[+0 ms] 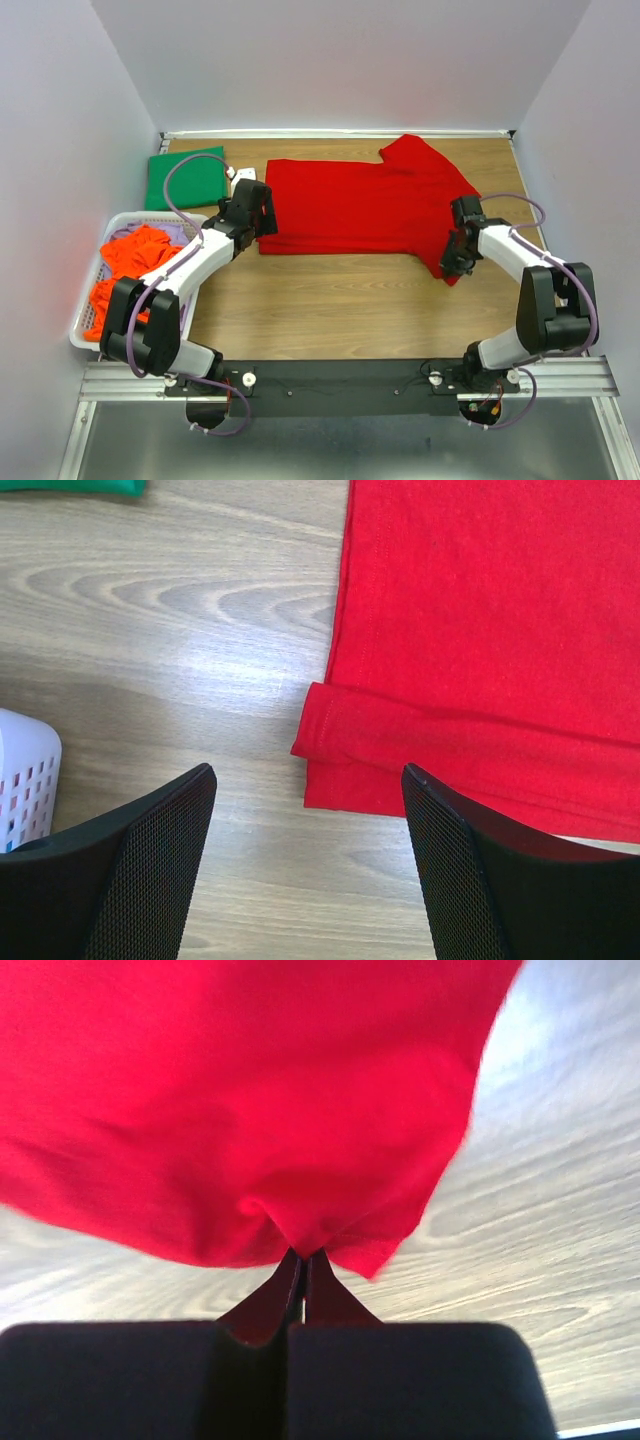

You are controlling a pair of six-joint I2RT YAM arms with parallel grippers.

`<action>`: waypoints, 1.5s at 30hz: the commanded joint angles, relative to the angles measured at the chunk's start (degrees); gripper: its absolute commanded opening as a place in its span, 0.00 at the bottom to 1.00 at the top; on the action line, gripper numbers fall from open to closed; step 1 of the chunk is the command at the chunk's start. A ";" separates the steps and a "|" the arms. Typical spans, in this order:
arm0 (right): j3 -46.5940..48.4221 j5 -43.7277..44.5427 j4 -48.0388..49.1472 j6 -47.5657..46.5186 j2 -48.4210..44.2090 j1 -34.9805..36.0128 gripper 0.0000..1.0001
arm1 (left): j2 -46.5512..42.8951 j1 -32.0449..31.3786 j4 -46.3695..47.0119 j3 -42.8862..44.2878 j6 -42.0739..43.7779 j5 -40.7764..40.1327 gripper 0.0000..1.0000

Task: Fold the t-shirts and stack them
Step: Fold the tshirt

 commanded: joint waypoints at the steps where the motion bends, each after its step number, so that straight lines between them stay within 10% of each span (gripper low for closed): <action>1: 8.04 2.67 0.23 0.17 1.43 0.39 0.01 | -0.48 -0.39 1.15 0.18 -0.17 -2.92 0.82; 18: 41.17 6.63 0.23 -2.47 26.55 -0.22 0.01 | -4.78 -0.47 0.80 -2.28 0.36 -2.49 0.82; 35: 50.60 8.39 0.32 -0.80 35.44 -1.80 0.01 | -4.97 -1.88 1.15 -5.27 1.41 4.54 0.82; 45: 48.41 4.44 0.58 -5.62 30.44 -1.89 0.53 | -1.45 -3.55 1.59 -4.48 -0.96 6.83 0.91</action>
